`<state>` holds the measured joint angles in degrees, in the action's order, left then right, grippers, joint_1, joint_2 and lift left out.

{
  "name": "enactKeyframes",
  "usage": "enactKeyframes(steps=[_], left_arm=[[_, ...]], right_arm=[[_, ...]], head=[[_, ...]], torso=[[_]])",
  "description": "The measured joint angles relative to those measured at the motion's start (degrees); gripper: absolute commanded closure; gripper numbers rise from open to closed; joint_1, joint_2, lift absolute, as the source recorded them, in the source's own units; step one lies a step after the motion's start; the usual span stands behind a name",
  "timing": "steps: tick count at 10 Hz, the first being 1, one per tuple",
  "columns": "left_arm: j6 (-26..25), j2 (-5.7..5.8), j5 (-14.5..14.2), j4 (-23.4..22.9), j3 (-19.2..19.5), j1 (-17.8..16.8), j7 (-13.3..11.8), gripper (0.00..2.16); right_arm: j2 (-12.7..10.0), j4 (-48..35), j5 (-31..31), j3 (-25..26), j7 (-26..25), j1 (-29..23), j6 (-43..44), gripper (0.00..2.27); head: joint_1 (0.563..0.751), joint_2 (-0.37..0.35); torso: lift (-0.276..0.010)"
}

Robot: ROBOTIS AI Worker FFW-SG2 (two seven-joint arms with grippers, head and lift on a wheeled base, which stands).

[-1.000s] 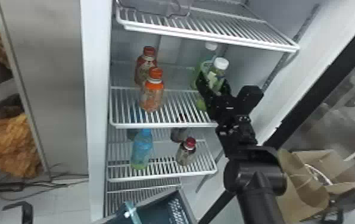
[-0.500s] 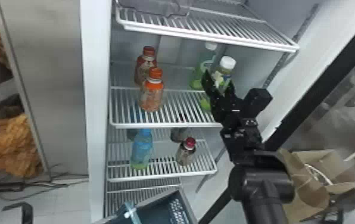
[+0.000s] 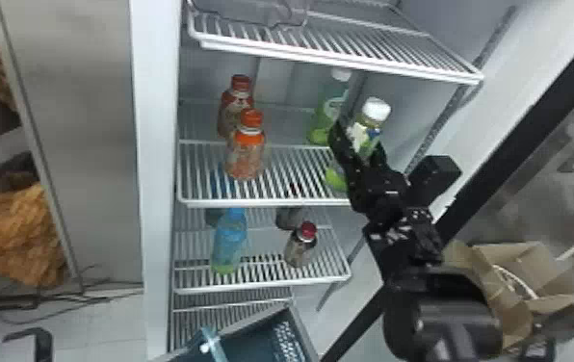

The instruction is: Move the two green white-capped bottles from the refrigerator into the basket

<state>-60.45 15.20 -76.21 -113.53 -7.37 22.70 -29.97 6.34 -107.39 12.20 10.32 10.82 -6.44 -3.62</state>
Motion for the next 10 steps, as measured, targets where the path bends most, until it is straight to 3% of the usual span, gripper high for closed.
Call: enactKeyframes(steps=[10], left_arm=[[0.02,-0.17,0.17,-0.02,0.4,0.36,0.0,1.21]], right_arm=[[0.16,-38.48,11.13,-1.63,1.37,-27.67,-25.92,1.05]], head=[[0.695,-0.35]], torso=[[-0.004]])
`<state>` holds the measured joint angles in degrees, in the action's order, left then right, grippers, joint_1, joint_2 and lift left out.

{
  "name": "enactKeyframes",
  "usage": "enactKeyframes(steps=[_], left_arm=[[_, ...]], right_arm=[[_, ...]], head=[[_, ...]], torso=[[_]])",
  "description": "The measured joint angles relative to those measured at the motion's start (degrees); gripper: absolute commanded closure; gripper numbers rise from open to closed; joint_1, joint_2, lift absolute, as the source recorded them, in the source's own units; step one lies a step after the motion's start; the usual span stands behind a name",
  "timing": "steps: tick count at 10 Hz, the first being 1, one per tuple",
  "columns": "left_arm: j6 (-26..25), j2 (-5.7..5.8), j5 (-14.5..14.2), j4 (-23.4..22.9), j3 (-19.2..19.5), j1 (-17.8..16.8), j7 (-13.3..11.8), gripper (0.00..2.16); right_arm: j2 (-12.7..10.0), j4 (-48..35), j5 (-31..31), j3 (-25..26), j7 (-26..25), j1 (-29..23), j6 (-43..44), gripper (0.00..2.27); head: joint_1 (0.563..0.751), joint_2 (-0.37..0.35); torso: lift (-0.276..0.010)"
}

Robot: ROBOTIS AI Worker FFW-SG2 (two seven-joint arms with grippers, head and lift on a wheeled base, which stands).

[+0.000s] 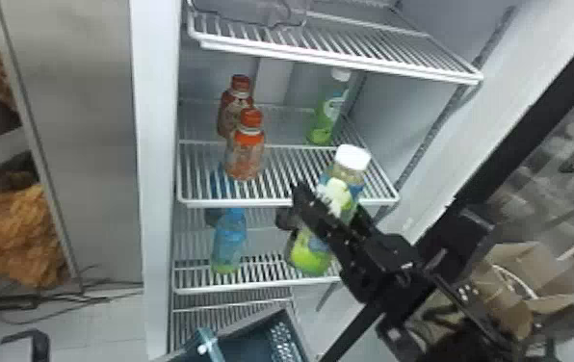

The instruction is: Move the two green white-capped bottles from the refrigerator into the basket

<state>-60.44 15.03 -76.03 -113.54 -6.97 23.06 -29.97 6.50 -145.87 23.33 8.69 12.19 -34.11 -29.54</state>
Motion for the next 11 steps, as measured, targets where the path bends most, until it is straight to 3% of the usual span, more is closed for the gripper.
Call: enactKeyframes(steps=[3,7,11], left_arm=[[-0.06,0.0,0.05,0.0,0.14,0.18,0.0,1.21],[-0.24,0.0,0.05,0.0,0.15,0.26,0.0,1.21],[-0.56,0.0,0.29,0.0,0.13,0.21,0.0,1.21]], right_arm=[[1.48,-7.41,2.74,-1.06,0.02,-6.06,-10.53,1.05],[0.42,-11.86,5.16,0.61,-0.28,-10.76,-17.97,1.05],[-0.55,-13.35,10.15,1.17,-3.96,-13.79,-25.24,1.05]], head=[[0.695,-0.347],[0.695,-0.35],[0.695,-0.35]], torso=[[-0.004],[-0.004],[-0.004]])
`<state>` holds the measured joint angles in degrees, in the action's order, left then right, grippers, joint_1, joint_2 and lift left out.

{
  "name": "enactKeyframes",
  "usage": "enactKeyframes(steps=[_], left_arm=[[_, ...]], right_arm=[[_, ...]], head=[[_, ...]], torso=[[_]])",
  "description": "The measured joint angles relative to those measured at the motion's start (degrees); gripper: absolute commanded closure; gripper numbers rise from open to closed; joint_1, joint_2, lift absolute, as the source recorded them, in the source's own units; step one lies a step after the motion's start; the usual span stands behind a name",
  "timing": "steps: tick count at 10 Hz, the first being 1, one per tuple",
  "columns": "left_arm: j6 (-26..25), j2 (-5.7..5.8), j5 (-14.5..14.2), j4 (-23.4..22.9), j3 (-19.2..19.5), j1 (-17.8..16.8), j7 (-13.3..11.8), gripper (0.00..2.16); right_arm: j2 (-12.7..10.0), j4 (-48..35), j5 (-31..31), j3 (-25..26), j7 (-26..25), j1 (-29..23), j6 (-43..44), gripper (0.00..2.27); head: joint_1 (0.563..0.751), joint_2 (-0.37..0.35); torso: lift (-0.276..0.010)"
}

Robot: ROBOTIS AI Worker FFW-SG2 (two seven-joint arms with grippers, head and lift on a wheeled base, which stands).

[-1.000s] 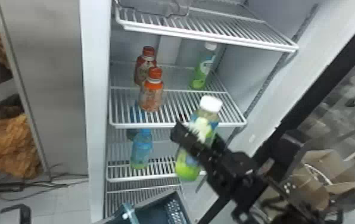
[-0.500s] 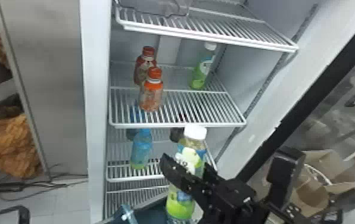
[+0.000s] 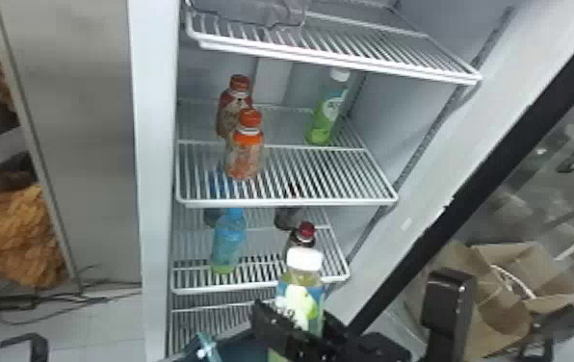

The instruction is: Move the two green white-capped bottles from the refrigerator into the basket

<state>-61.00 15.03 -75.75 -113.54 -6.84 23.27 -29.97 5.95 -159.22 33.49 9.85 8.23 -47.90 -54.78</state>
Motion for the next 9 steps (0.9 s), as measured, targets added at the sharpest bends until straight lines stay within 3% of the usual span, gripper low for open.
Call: enactKeyframes(steps=[9], left_arm=[[-0.04,0.01,-0.01,0.01,-0.01,0.08,0.0,1.21]], right_arm=[[-0.5,4.37,10.2,-3.82,-8.04,-5.15,3.27,1.05]], head=[[0.695,-0.326]], torso=[[-0.004]])
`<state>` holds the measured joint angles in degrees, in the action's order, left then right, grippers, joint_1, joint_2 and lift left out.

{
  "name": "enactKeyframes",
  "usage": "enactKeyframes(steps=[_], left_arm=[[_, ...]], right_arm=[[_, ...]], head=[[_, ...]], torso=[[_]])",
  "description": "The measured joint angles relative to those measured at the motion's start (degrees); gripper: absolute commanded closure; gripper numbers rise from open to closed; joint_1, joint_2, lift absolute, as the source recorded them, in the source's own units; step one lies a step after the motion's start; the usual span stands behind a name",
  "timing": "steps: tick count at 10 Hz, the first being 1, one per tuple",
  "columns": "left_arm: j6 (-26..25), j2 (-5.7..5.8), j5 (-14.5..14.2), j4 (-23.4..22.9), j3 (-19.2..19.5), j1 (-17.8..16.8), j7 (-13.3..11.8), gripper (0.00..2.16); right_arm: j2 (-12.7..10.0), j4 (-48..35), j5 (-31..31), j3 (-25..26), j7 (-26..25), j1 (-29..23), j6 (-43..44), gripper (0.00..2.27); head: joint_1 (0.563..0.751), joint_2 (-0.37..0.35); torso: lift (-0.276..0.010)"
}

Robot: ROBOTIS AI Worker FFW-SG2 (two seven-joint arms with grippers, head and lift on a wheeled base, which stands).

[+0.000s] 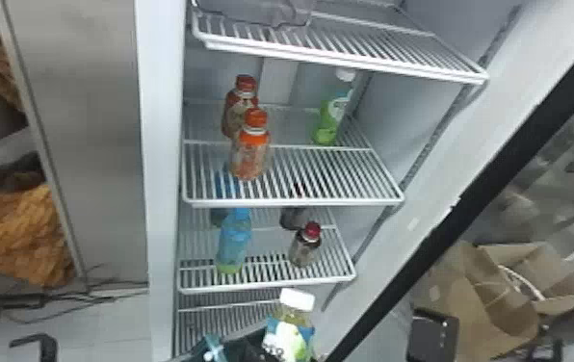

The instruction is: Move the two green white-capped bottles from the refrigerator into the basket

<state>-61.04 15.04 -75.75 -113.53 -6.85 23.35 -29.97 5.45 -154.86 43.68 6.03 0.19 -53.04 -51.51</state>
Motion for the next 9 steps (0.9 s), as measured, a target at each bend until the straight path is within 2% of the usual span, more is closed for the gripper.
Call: enactKeyframes(steps=[2,4,5,7,9], left_arm=[[0.0,0.0,0.01,0.01,0.0,0.0,0.02,1.21],[0.01,0.0,0.01,0.01,-0.01,0.0,-0.01,1.21],[0.1,-0.01,0.0,0.01,0.01,0.0,-0.03,1.21],[0.27,-0.03,0.05,0.02,0.11,0.06,0.22,1.21],[0.3,-0.02,-0.01,-0.02,0.08,0.12,0.0,1.21]], right_arm=[[0.01,0.63,0.54,-0.3,-0.66,-0.41,-0.06,1.0],[0.01,0.1,0.43,-0.39,-2.41,-1.0,-0.09,0.04],[0.1,-1.07,0.24,-0.65,-3.77,-1.63,-0.07,0.0],[0.27,-1.98,-0.73,-0.91,-3.9,-2.06,0.77,0.3],[0.27,-2.3,-1.6,-0.67,-4.33,-2.21,2.62,0.41]], head=[[0.695,-0.325],[0.695,-0.335],[0.695,-0.341],[0.695,-0.341],[0.695,-0.35]], torso=[[-0.004],[-0.004],[-0.004],[-0.004],[-0.004]])
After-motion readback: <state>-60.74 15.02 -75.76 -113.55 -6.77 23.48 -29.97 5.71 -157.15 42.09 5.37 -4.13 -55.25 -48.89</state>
